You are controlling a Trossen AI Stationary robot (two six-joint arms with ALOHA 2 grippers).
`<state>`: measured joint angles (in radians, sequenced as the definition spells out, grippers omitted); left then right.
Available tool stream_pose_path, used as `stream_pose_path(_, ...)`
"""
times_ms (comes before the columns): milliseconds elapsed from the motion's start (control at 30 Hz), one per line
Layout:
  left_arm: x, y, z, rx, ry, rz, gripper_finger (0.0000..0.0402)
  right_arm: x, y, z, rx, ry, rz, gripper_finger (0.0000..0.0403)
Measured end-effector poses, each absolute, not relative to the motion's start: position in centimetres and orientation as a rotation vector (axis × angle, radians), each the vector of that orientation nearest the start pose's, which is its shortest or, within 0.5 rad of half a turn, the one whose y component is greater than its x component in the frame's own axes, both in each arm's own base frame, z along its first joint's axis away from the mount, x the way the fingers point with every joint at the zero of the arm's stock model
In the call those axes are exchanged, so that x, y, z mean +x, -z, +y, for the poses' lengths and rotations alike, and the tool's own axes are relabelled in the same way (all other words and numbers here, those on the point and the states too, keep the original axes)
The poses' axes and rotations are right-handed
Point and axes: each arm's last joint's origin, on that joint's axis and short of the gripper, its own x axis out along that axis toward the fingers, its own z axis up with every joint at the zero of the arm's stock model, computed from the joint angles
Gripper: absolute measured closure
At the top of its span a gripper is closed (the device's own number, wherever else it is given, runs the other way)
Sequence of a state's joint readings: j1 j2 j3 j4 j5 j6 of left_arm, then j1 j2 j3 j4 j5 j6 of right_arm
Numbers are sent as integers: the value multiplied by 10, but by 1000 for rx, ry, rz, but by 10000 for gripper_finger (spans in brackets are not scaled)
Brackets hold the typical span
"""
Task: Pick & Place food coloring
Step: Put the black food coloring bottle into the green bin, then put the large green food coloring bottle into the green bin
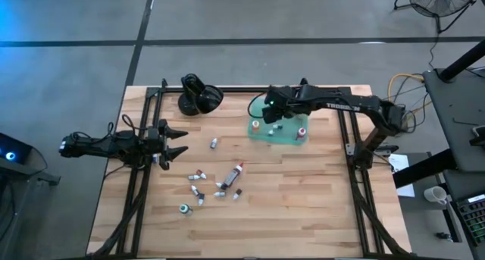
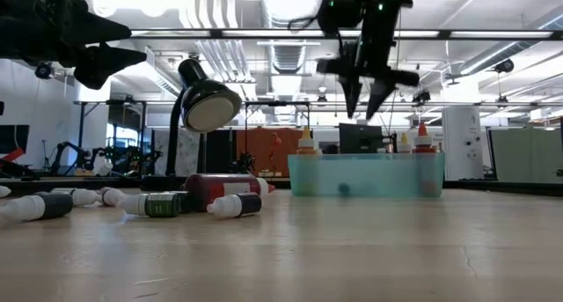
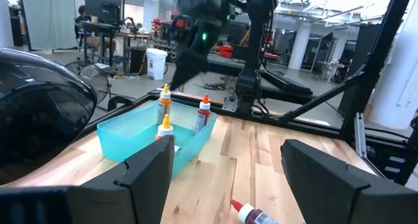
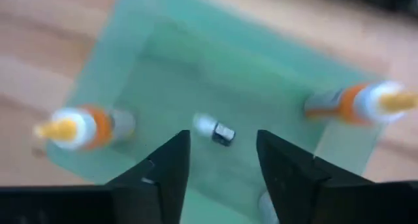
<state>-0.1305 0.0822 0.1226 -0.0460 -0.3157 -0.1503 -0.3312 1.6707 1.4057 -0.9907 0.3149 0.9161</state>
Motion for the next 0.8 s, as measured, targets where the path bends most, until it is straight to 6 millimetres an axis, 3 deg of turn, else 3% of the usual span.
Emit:
stream_pose_path(300, 95, -194, -3, -149, -185, -8, 147, 311, -312, -116, 601, 963, 867, 207)
stream_pose_path(500, 95, -199, -3, -174, -181, -61, 147, 319, -327, -105, 704, 765, 865, 215)
stream_pose_path(600, 94, -204, -3, -343, -163, -126, 147, 320, -327, -100, 759, 677, 895, 215)
stream_pose_path(800, 91, -220, -3, -778, -79, -299, 147, 322, -325, -92, 752, 660, 915, 207)
